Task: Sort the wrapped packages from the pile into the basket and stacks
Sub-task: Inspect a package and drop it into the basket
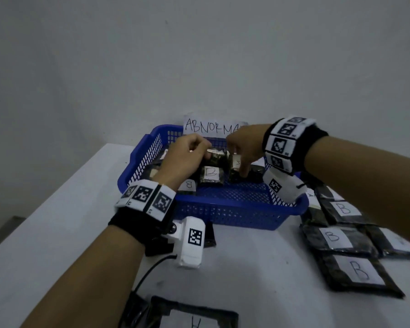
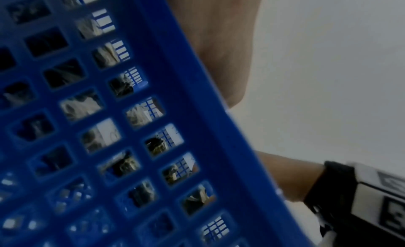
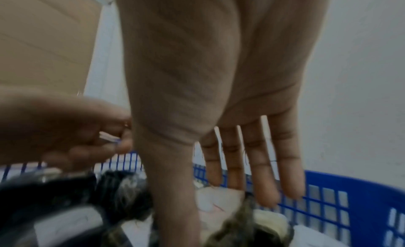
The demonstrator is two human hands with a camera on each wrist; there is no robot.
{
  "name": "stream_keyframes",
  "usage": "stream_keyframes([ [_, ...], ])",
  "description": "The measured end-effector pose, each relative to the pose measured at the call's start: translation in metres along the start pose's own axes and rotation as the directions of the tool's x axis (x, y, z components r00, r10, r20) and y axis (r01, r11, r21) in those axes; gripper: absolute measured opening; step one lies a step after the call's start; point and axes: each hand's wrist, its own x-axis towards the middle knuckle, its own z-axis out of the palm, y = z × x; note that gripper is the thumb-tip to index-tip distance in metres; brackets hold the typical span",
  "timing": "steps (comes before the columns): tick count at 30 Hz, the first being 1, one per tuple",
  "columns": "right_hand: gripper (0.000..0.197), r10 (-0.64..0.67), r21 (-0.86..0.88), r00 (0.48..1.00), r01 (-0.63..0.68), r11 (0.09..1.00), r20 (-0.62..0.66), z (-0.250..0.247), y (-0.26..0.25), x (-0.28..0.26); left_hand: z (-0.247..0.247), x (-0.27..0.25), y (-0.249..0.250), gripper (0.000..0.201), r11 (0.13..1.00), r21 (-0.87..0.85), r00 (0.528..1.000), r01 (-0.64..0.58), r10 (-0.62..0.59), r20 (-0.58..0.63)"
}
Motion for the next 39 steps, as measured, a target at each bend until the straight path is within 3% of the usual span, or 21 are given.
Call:
stream_keyframes([
  [7, 0.059, -0.072, -0.084, 0.997, 0.074, 0.994, 0.036, 0.018, -0.008, 0.021, 0.003, 0.003, -0.006, 0.022, 0.999, 0.046, 1.000, -0.026, 0.026, -0.009],
  [16, 0.061, -0.033, 0.025, 0.997, 0.031, 0.999, 0.067, -0.002, 0.005, 0.004, -0.002, -0.001, 0.004, 0.020, 0.997, 0.058, 0.999, -0.045, 0.047, -0.018],
  [20, 0.041, -0.039, 0.118, 0.996, 0.048, 0.992, -0.079, -0.031, 0.009, -0.019, -0.012, -0.007, 0.019, 0.020, 0.998, 0.038, 0.999, -0.052, 0.053, -0.012],
  [24, 0.037, -0.062, 0.181, 0.978, 0.099, 0.979, -0.198, -0.043, 0.005, -0.046, -0.028, -0.020, 0.034, 0.018, 0.999, 0.007, 0.999, -0.042, 0.042, -0.028],
  [33, 0.023, -0.199, 0.257, 0.931, 0.282, 0.925, -0.306, -0.020, -0.040, -0.112, -0.066, -0.081, 0.045, 0.018, 0.998, 0.056, 0.999, 0.017, -0.015, -0.028],
  [36, 0.021, -0.320, 0.193, 0.922, 0.362, 0.912, -0.219, 0.001, -0.073, -0.132, -0.078, -0.101, 0.041, 0.022, 0.988, 0.122, 0.995, 0.093, -0.098, 0.034],
  [39, 0.035, -0.391, 0.055, 0.916, 0.397, 0.916, -0.092, 0.030, -0.104, -0.135, -0.084, -0.119, 0.033, 0.026, 0.958, 0.223, 0.974, 0.183, -0.207, 0.092],
])
